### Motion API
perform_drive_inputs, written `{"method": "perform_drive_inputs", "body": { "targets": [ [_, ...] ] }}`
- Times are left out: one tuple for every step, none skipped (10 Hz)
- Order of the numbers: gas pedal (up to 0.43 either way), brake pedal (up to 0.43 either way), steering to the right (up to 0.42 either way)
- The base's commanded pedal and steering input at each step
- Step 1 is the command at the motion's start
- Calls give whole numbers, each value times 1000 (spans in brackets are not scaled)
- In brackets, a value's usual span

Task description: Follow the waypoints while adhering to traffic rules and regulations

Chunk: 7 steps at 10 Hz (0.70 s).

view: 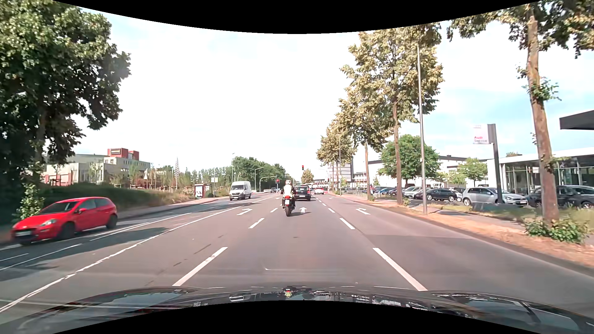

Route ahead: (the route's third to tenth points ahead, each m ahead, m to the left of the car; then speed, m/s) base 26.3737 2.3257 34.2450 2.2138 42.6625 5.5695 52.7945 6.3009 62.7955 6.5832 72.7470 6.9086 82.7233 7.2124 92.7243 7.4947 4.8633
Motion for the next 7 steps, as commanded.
{"method": "perform_drive_inputs", "body": {
  "targets": [
    [0,0,-3],
    [0,0,-3],
    [0,0,-3],
    [0,0,-2],
    [0,0,-2],
    [0,0,-1],
    [0,0,-1]
  ]
}}
